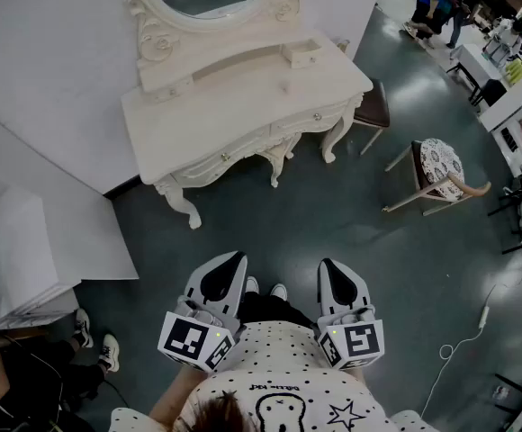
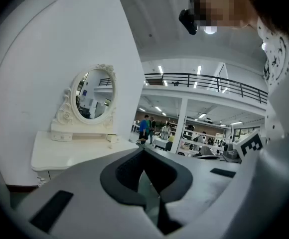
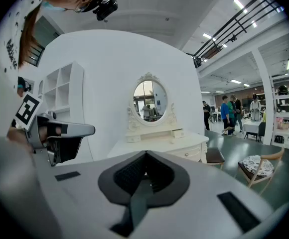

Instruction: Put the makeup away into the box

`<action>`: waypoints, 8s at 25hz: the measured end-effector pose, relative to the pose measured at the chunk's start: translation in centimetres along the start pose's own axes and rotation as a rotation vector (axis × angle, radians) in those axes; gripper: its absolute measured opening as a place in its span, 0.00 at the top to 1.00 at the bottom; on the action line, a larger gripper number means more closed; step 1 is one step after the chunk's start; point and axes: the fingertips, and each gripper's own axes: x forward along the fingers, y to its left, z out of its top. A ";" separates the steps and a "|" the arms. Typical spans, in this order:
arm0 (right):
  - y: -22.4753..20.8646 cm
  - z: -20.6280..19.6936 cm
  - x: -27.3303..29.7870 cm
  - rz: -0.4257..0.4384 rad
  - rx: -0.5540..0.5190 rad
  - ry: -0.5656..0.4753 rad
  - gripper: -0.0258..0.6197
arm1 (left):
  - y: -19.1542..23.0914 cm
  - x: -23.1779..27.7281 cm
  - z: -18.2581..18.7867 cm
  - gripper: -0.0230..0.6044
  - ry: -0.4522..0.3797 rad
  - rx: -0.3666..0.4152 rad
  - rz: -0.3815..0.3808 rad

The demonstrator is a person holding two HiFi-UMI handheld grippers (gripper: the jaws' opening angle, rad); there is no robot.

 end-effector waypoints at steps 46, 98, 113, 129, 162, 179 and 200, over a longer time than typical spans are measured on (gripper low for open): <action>-5.6 1.7 7.8 0.043 -0.032 0.004 0.95 | 3.4 8.1 1.9 0.97 -0.049 0.010 0.052; -24.4 14.5 43.7 0.116 -0.036 0.023 0.95 | 22.6 41.7 12.4 0.97 -0.081 -0.029 0.151; -23.8 15.7 51.6 0.054 -0.049 0.079 0.95 | 30.4 46.2 13.7 0.97 -0.029 -0.067 0.111; -23.1 12.9 55.8 0.228 -0.153 0.246 0.88 | 30.7 47.2 13.4 0.97 -0.031 -0.112 0.192; -26.8 11.6 61.6 0.292 -0.229 0.295 0.74 | 30.9 49.2 13.3 0.97 -0.023 -0.131 0.220; -34.9 21.9 56.2 0.025 -0.123 -0.014 0.74 | 30.8 50.1 16.3 0.97 -0.097 -0.059 0.210; -36.0 15.4 69.9 0.255 -0.498 0.212 0.74 | 33.8 50.9 16.3 0.97 -0.105 -0.090 0.371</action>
